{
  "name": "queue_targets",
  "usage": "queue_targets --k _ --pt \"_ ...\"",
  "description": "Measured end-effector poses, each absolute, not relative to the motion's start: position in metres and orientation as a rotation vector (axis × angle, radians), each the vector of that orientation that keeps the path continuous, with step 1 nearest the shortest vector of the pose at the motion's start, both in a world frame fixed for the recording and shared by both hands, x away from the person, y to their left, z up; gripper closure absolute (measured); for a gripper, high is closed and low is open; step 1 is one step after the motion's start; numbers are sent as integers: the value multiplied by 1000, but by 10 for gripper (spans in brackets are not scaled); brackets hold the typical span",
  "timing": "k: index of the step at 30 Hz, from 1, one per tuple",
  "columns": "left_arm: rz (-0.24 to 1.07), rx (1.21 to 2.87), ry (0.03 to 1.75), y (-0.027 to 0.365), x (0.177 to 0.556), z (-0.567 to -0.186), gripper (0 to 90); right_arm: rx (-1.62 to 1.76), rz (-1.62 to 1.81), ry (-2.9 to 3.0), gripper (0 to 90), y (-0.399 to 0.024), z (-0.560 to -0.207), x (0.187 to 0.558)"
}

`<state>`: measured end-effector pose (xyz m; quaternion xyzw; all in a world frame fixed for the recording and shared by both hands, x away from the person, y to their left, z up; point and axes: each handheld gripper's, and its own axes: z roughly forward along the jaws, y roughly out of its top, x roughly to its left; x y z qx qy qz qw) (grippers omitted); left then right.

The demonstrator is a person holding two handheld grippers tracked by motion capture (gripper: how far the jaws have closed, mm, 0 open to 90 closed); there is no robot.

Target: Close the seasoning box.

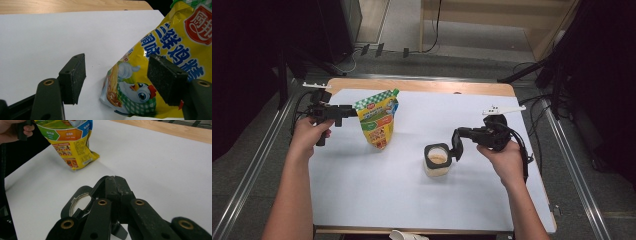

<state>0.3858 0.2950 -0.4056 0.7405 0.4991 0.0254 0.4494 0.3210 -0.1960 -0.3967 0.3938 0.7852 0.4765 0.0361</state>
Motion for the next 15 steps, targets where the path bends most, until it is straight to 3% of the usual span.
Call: queue_targets --k 15 --pt "88 1801 1261 300 386 -405 318 1159 1490 2447 900 -179 -399 316"
